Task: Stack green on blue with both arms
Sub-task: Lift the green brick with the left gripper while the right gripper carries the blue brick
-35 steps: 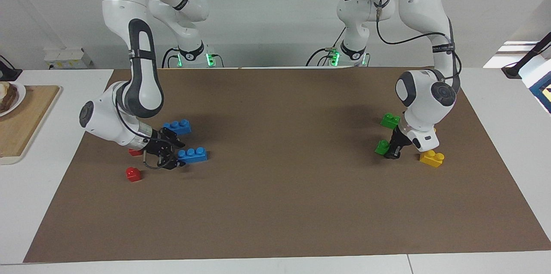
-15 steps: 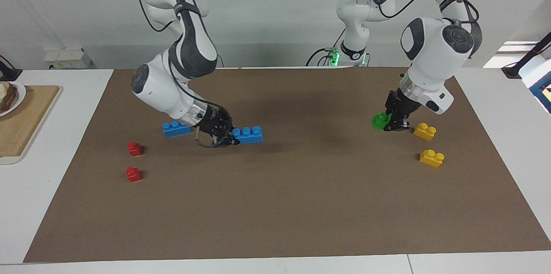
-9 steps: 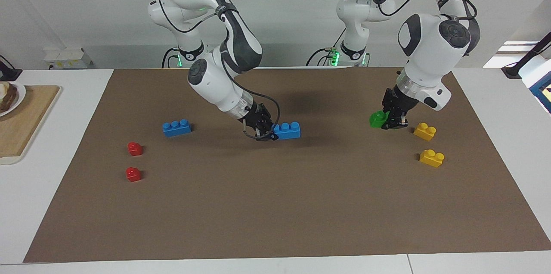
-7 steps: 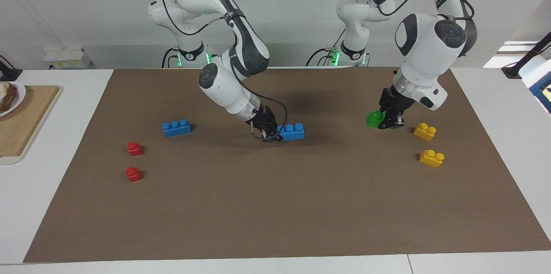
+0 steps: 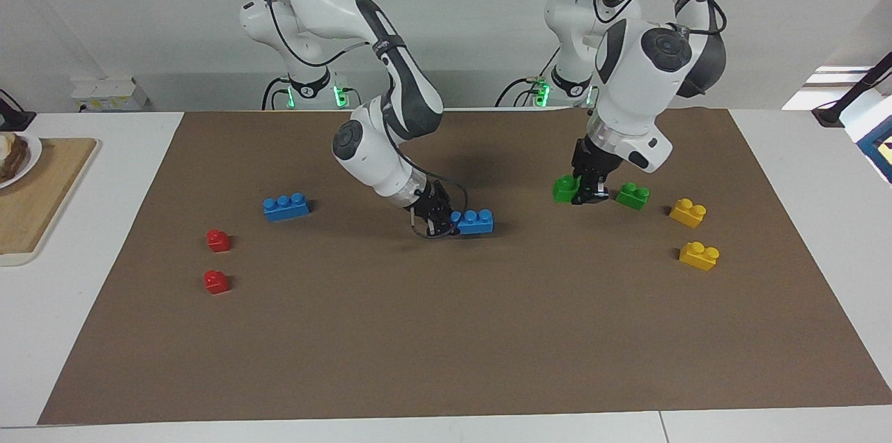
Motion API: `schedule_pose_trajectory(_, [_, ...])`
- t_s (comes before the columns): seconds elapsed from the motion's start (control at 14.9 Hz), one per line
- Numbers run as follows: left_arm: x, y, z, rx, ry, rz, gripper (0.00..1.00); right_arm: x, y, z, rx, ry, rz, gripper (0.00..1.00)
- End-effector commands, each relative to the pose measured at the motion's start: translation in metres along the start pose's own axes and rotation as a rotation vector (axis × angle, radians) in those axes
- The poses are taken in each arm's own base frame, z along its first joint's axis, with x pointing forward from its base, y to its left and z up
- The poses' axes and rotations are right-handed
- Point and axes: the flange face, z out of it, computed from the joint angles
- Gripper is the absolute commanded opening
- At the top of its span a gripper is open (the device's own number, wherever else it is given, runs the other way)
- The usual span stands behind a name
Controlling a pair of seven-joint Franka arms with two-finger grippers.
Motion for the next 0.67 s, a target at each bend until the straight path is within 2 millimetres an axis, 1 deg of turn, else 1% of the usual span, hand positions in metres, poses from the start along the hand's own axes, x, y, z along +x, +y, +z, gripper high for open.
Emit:
schedule_pose_trajectory(0.0, [-0.028, -0.016, 0.011, -0.020, -0.015, -0.045, 0.00, 0.008, 0.005, 0.004, 0.023, -0.004, 0.058, 0.00])
schedule_pose_trajectory(0.13, [-0.041, -0.021, 0.014, -0.020, -0.016, -0.046, 0.00, 0.014, 0.009, 0.009, 0.022, 0.007, 0.071, 0.00])
schedule_pose_trajectory(0.27, [-0.059, -0.029, 0.019, -0.027, -0.020, -0.050, 0.00, 0.023, 0.011, 0.013, 0.038, 0.023, 0.077, 0.00])
schedule_pose_trajectory(0.33, [-0.064, -0.033, 0.023, -0.026, -0.020, -0.056, 0.00, 0.026, 0.011, 0.016, 0.043, 0.028, 0.079, 0.00])
schedule_pose_trajectory(0.54, [-0.078, -0.039, 0.029, -0.044, -0.030, -0.062, 0.00, 0.022, 0.016, 0.022, 0.039, 0.031, 0.073, 0.00])
schedule_pose_trajectory(0.6, [-0.086, -0.042, 0.034, -0.050, -0.032, -0.056, 0.00, 0.023, 0.015, 0.023, 0.048, 0.034, 0.075, 0.00])
